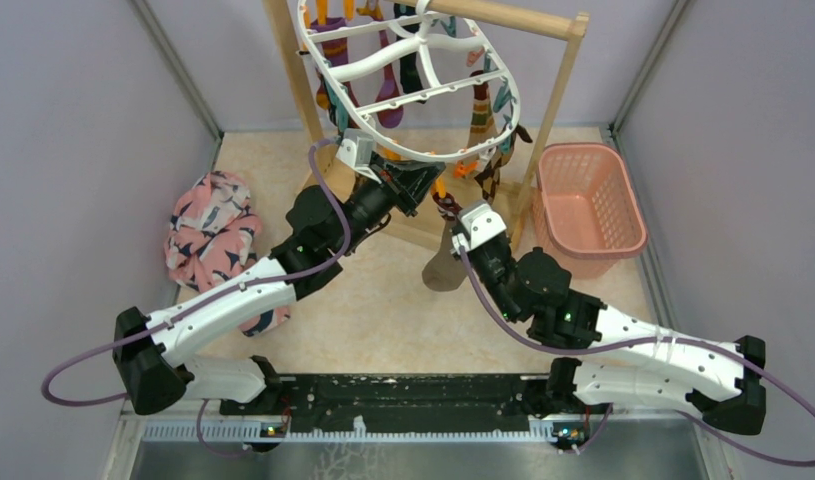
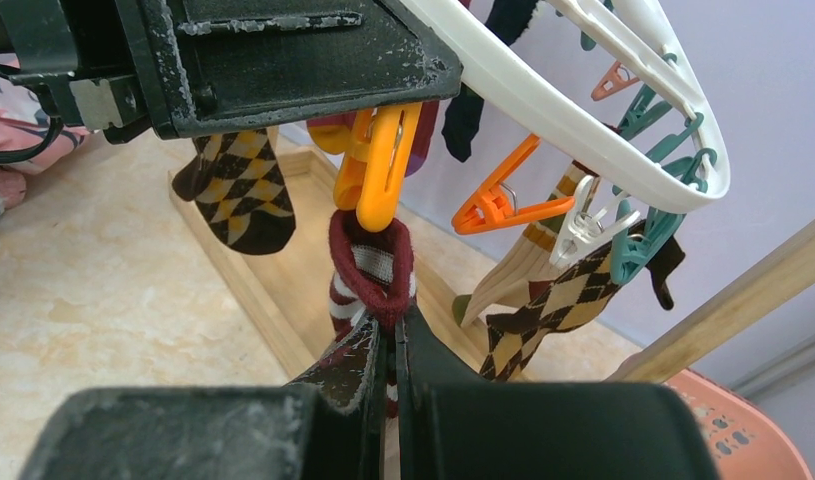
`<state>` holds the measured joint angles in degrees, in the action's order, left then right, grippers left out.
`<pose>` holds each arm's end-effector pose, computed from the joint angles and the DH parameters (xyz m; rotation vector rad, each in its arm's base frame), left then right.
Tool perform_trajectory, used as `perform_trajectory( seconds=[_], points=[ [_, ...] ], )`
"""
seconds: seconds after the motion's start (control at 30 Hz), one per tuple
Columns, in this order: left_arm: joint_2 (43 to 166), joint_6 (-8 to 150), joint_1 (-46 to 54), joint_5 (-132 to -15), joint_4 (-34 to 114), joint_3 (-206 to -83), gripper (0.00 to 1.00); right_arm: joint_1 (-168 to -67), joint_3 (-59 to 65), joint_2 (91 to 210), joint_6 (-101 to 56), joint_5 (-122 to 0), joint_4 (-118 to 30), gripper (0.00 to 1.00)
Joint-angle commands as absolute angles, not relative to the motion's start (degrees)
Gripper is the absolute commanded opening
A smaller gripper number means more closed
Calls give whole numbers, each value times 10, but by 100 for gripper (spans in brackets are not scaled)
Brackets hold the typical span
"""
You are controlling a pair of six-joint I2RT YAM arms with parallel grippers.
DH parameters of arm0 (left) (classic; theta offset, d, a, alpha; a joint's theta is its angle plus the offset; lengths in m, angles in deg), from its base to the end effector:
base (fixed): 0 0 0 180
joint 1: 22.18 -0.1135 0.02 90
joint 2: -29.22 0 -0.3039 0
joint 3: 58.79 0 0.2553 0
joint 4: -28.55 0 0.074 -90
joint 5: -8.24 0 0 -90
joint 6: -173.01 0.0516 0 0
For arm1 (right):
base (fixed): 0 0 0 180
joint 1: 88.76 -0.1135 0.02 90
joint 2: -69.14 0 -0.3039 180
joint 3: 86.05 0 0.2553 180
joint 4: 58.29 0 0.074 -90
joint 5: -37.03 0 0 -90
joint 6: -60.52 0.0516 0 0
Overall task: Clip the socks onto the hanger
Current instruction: Clamp the sock onto the hanger.
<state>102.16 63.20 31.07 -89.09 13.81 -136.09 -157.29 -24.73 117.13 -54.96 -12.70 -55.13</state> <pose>0.1870 -0.2394 0.4644 0.2624 1.2805 -1.0214 0.0957 0.1522 0.4182 -0.5693 1.3193 0.1283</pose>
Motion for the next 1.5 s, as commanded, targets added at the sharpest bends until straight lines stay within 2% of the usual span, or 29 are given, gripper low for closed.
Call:
perform_trajectory(
  seconds=[0.0, 0.93, 1.47],
  points=[
    [1014, 641, 305, -905, 148, -1355, 0, -1579, -220, 1157, -542, -127, -559, 0],
    [1015, 631, 305, -885, 150, -1364, 0, -1579, -219, 1156, -514, -152, -545, 0],
    [1013, 629, 305, -884, 149, -1354, 0, -1579, -180, 1172, -568, -150, -564, 0]
  ],
)
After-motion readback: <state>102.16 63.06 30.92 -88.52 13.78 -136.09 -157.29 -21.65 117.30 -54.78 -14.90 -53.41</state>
